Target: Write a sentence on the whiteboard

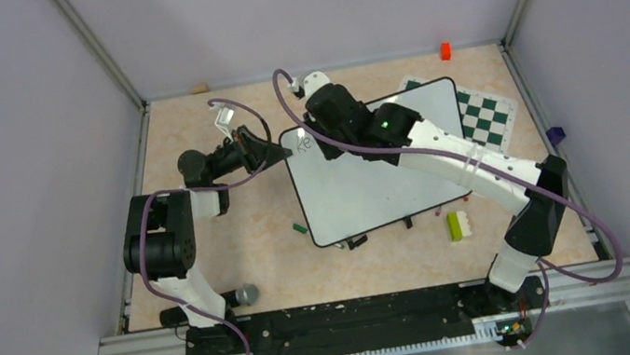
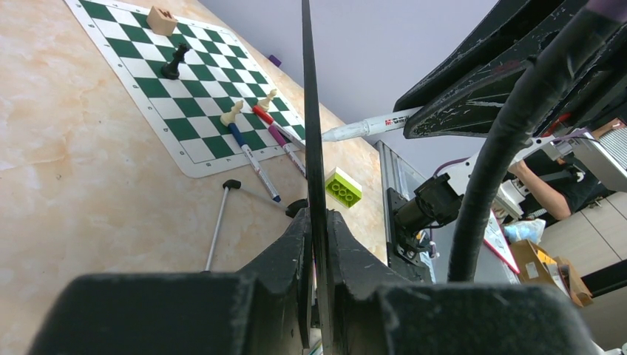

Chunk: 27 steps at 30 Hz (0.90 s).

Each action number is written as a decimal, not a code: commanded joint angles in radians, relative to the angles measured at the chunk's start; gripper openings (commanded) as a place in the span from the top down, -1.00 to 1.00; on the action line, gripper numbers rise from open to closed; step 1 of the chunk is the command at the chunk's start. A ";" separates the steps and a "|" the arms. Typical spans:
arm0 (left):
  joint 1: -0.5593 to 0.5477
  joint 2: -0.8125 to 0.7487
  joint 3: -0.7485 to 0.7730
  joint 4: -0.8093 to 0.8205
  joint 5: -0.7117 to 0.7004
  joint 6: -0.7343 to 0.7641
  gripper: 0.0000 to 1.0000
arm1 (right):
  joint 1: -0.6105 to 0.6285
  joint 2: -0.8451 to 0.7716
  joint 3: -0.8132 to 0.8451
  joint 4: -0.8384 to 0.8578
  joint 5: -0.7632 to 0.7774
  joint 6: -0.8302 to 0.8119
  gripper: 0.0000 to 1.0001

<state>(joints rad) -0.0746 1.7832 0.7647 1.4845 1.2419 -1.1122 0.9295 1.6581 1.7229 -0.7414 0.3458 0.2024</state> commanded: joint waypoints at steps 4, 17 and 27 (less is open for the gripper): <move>-0.002 -0.019 0.000 0.091 0.026 0.032 0.86 | 0.007 -0.009 0.030 0.007 0.076 -0.004 1.00; -0.002 -0.018 -0.004 0.089 0.025 0.031 0.86 | 0.006 0.013 0.063 0.007 0.118 -0.018 1.00; -0.002 -0.014 -0.005 0.088 0.025 0.029 0.85 | 0.006 0.044 0.102 0.007 0.080 -0.032 1.00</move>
<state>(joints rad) -0.0746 1.7832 0.7643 1.4837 1.2419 -1.1126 0.9340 1.6836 1.7763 -0.7486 0.4179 0.1852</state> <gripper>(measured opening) 0.134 0.098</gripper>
